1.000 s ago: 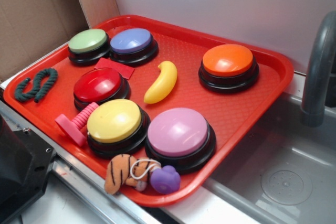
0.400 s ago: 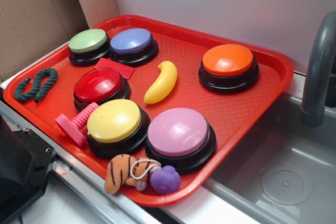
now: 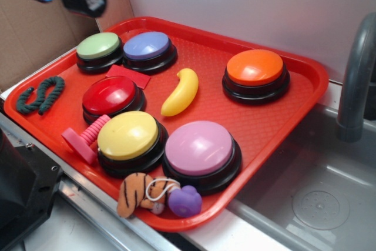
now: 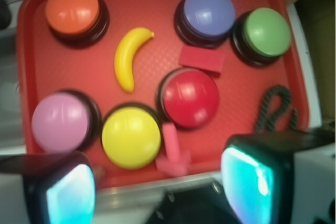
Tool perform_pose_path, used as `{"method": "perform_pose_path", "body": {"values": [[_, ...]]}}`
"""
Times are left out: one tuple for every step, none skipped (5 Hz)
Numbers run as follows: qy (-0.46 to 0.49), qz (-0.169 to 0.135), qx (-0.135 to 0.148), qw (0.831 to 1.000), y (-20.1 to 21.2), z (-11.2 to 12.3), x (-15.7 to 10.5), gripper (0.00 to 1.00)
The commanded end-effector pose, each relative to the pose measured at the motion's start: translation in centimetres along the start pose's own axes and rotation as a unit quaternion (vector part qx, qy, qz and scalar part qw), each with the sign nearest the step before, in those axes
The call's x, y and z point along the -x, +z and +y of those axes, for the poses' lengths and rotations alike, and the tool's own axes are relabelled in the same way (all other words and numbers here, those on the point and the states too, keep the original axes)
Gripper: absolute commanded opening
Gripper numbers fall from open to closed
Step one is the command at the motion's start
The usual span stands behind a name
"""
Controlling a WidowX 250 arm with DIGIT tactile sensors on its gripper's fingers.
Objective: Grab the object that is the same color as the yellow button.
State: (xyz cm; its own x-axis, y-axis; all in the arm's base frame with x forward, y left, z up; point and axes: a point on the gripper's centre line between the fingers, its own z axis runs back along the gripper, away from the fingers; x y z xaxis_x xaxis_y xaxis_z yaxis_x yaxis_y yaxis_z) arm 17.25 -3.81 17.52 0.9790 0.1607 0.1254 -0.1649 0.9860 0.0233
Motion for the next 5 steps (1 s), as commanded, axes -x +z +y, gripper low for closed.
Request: {"method": "perform_pose_path", "body": {"values": [[-0.003,-0.03,0.012,0.999,-4.4,-1.8,-3.7,1.0],[-0.003,-0.028,0.037,0.999,-6.9,-2.4,-5.1,1.0],[0.005,-0.026,0.031,0.999,-9.3,-2.8,-6.3,1.0],[0.023,-0.018,0.017,0.999,-11.0,-2.8,-6.9,1.0],[0.029,-0.011,0.012,0.999,-13.0,-2.8,-7.6,1.0]]}}
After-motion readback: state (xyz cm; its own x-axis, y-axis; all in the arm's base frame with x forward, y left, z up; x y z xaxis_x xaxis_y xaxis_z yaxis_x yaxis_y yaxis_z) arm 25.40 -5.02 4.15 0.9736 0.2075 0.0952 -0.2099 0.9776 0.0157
